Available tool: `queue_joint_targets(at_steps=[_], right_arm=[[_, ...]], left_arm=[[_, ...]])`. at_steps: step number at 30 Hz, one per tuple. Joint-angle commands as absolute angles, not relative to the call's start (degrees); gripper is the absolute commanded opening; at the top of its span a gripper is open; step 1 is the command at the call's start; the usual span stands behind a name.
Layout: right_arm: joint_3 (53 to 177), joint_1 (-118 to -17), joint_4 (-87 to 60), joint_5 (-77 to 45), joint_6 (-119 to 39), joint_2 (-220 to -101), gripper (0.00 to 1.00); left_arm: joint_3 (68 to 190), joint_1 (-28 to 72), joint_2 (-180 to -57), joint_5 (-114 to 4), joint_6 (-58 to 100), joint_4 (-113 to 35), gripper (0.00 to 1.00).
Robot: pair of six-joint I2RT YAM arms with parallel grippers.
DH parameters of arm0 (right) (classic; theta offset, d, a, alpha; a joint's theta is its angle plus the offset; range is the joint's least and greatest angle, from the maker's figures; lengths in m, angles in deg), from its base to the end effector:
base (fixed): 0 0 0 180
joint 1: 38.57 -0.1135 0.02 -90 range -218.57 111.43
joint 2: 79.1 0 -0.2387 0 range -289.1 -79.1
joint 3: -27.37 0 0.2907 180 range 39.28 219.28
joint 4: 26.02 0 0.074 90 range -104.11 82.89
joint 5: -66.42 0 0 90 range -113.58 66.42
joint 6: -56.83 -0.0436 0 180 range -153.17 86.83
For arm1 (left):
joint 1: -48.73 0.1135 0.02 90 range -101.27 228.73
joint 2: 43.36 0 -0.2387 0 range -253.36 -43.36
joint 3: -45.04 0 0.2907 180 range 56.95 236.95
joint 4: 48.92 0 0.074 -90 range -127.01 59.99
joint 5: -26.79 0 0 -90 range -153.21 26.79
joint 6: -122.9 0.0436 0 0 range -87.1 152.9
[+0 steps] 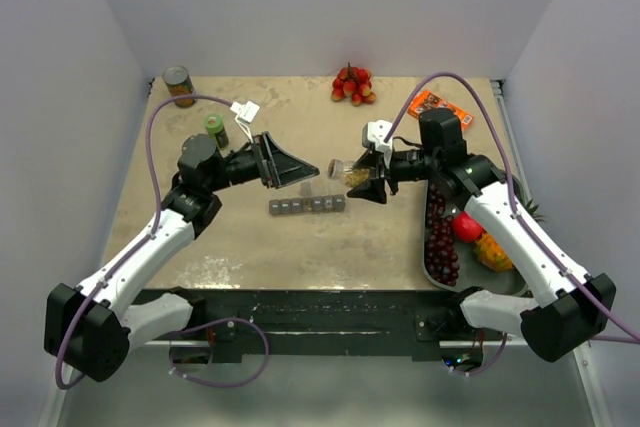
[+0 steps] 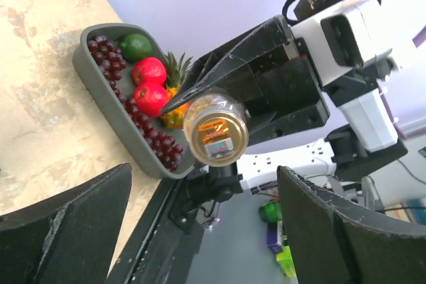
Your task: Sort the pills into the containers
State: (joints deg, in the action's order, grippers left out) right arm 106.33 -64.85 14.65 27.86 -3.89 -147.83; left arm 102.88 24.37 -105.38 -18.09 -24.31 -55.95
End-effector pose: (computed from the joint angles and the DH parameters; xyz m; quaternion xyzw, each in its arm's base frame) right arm 0.2599 0.1664 0.3363 -0.5551 0.5914 0.3648 0.4572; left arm 0.2629 -0.1529 0.3083 0.0866 0.6892 -0.6373 0.3338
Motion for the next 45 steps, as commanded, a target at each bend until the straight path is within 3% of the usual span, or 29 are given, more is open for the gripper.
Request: queue_joint_targets(at_steps=[1, 12, 16, 21, 29, 37, 45], right_arm=[[108.37, -65.02, 13.32, 24.68, -0.56, -146.95, 0.0], [107.49, -65.46, 12.26, 23.45, -0.39, -147.74, 0.0], [107.14, -65.46, 11.91, 23.27, -0.56, -147.91, 0.0], [106.7, -65.55, 11.47, 23.09, -0.91, -148.0, 0.0], [105.82, -65.46, 10.24, 25.8, -3.72, -148.26, 0.0], [99.15, -65.11, -0.11, 35.21, -21.72, -149.06, 0.0], [91.95, -63.97, -30.06, 46.38, -54.31, -152.57, 0.0]], left_arm=[[107.83, 22.1, -107.77, -23.48, -29.59, -57.4, 0.94], [111.35, 17.79, -114.02, -23.84, -30.56, -56.79, 0.83], [112.32, 17.0, -115.69, -22.61, -30.47, -56.7, 0.64], [113.46, 16.3, -117.09, -21.03, -29.42, -56.17, 0.55], [114.25, 16.03, -118.24, -15.85, -24.86, -56.26, 0.16], [117.86, 15.86, -120.17, -11.18, -7.98, -48.87, 0.15], [117.07, 13.13, -120.26, -5.23, -2.28, -55.02, 0.17]])
